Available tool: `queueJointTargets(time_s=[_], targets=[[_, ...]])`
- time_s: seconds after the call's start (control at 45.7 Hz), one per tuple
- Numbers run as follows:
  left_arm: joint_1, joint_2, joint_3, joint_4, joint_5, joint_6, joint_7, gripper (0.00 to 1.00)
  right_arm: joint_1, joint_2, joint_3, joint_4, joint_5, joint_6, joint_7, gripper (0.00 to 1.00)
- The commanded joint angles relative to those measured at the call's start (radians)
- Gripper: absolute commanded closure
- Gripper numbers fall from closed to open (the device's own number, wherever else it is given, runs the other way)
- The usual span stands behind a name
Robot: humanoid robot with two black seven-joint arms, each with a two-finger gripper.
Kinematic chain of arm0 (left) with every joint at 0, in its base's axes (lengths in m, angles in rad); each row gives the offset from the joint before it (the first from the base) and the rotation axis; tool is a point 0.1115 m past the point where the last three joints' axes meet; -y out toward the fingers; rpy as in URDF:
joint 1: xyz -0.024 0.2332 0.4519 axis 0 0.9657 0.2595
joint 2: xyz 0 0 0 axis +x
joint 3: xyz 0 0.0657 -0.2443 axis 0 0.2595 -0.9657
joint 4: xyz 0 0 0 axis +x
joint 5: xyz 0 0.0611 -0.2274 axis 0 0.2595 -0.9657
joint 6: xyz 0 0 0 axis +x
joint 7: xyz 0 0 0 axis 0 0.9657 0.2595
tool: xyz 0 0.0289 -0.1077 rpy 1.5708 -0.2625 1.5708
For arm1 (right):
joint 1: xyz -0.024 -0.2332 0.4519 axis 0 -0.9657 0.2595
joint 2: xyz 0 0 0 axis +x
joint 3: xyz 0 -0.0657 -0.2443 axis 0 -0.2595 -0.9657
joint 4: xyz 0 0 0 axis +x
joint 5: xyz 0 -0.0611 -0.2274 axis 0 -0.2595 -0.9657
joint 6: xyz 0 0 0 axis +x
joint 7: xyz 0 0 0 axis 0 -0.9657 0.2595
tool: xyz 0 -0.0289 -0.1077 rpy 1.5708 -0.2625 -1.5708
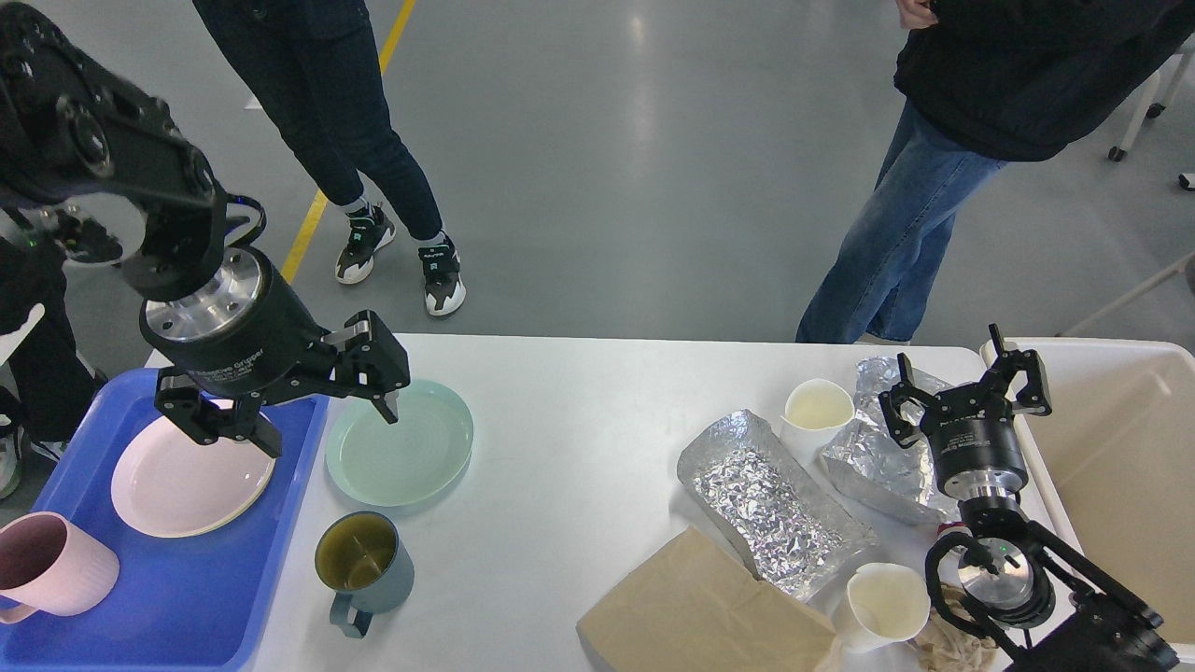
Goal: Tidy desktop
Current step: 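Lower the left gripper onto the dark green mug and grasp it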
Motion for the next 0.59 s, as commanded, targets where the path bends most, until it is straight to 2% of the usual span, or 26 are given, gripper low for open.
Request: queueJointTargets(time_s=[0.0,0.109,0.241,0.459,0.569], targets=[[0.105,0.056,-0.037,0.000,0.071,0.096,0.040,0.15,0.000,0.001,0.000,0.000,0.000,0.000,0.000,0.00],[0.190,0.123,-0.048,0.003,0.080,0.158,0.058,0.15,0.000,0.001,0.000,0.000,0.000,0.000,0.000,0.00],[0.315,0.191,-0.080,0.053,0.120,0.187,0.057,0.14,0.000,0.000,0.000,0.000,0.000,0.000,0.000,0.00],[0.591,0.197,-0.187,0.214,0.249,0.248,0.055,0.14,0.000,0.001,0.000,0.000,0.000,0.000,0.000,0.00],[0.648,0.198,-0.200,0.251,0.263,0.309,0.055,0.14,0.000,0.001,0.000,0.000,0.000,0.000,0.000,0.00]])
